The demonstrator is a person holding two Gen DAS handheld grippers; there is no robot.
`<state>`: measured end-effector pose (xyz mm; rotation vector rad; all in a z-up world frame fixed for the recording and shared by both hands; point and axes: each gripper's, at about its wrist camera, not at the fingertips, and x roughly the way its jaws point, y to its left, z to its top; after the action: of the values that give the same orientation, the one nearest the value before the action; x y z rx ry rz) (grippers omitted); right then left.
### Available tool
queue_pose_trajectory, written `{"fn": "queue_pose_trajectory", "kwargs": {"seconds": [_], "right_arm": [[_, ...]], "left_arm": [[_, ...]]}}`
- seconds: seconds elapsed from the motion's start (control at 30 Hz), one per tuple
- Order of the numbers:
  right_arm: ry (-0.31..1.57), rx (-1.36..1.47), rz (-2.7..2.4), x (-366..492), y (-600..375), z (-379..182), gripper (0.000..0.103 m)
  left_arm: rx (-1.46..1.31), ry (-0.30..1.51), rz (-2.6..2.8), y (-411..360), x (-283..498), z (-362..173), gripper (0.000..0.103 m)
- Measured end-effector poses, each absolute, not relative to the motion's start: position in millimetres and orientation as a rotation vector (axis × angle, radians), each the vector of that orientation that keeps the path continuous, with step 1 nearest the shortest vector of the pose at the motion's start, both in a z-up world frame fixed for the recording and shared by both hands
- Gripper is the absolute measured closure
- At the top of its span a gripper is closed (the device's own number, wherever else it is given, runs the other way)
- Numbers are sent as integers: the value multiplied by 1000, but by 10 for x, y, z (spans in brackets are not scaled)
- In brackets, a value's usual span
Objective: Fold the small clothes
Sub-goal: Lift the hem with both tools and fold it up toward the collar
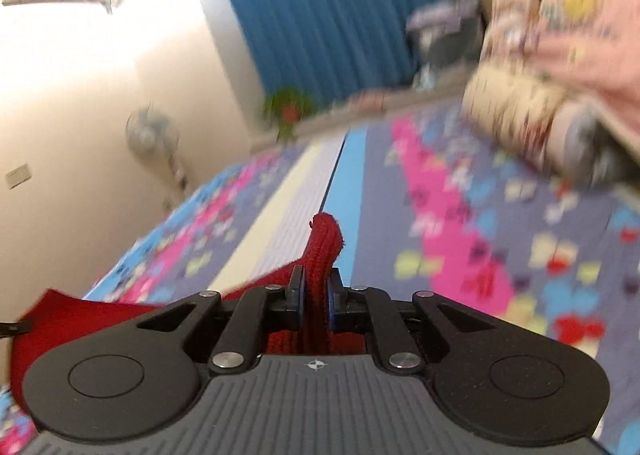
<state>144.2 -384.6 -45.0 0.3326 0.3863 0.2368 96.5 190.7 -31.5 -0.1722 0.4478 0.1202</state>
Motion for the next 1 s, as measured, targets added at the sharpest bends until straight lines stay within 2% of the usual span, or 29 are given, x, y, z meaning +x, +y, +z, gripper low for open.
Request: {"fn": "queue_pose_trajectory", "kwargs": {"seconds": [0.1, 0.2, 0.27, 0.47, 0.6, 0.67, 0.73, 0.8, 0.87, 1.0], "right_arm": [[451, 296, 208, 1690, -3756, -628, 93], [747, 281, 152, 2127, -3657, -1113, 93], [834, 294, 119, 2240, -3646, -1314, 93], [604, 202, 142, 2148, -3552, -972, 93], [782, 197, 105, 2308, -3599, -1337, 92], [825, 198, 115, 2312, -3582, -1356, 90], [796, 202, 102, 2205, -3622, -1253, 79], [790, 253, 116, 2092, -3749, -1176, 63], [835, 336, 148, 1962, -3895, -1168, 63], [934, 425, 222, 1678, -4030, -1236, 62]], "left_arm": [[-134, 520, 136, 1858, 1179, -480, 89], [-146, 790, 145, 1871, 1500, -934, 89], [-153, 850, 152, 1872, 1551, -1089, 88], [-207, 672, 107, 1917, 1353, -780, 89], [-195, 849, 123, 1862, 1476, -1023, 84], [-245, 868, 137, 1920, 1415, -1016, 84], [-304, 836, 119, 2009, 1293, -945, 78], [-335, 845, 96, 2040, 1148, -898, 59], [-327, 913, 70, 2043, 1047, -945, 51], [-369, 947, 36, 2152, 832, -1006, 51]]}}
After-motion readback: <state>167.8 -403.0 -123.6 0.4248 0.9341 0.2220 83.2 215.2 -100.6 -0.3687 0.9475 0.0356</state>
